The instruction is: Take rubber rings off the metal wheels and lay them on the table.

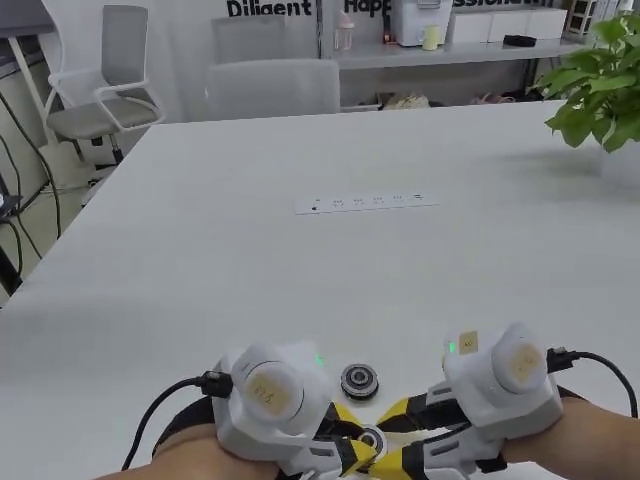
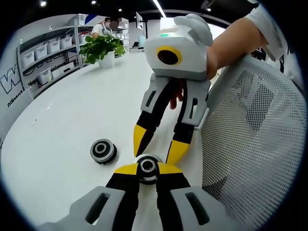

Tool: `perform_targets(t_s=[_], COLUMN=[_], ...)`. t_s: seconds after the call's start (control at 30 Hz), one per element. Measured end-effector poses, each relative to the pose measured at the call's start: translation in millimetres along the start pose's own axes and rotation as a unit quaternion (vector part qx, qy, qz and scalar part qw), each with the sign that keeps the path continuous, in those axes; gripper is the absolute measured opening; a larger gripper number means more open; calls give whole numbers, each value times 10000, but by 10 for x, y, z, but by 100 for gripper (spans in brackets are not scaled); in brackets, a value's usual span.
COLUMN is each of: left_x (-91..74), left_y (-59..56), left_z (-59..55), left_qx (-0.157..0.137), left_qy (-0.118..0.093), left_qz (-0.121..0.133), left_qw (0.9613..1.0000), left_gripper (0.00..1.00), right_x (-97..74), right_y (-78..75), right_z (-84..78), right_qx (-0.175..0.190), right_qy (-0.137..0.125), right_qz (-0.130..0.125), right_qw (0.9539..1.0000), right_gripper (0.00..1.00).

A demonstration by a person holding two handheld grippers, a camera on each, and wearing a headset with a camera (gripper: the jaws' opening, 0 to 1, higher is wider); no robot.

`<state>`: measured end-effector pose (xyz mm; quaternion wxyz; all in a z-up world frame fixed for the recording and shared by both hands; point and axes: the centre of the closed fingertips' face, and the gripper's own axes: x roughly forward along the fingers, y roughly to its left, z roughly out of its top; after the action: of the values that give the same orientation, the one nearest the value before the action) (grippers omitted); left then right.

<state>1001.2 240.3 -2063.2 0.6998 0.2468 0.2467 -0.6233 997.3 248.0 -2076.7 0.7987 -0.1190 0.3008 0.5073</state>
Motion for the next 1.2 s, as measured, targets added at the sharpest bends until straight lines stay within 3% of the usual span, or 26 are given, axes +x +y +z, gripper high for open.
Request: perform_targets(t_s=[0.23, 0.4, 0.93, 1.2], left_x=[0, 0, -3, -5], left_y=[0, -1, 3, 6], left_z=[0, -1, 0, -2], left_qx=[-10, -12, -67, -69], left_qy=[-12, -20, -76, -83], left_qz=[0, 4, 7, 13], left_qw=[10000, 10000, 9999, 9999], left_gripper=[7, 7, 7, 7], right_x=[-7, -25, -40, -75], right_y=[10, -3, -3, -29], right_z=[-6, -82, -74, -112], right_qx=[-68, -244, -201, -100], right_qy=[24, 198, 225, 287], right_qz=[29, 11, 11, -2], right_qw=[10000, 9995, 9995, 9995], right_gripper=[23, 20, 17, 7])
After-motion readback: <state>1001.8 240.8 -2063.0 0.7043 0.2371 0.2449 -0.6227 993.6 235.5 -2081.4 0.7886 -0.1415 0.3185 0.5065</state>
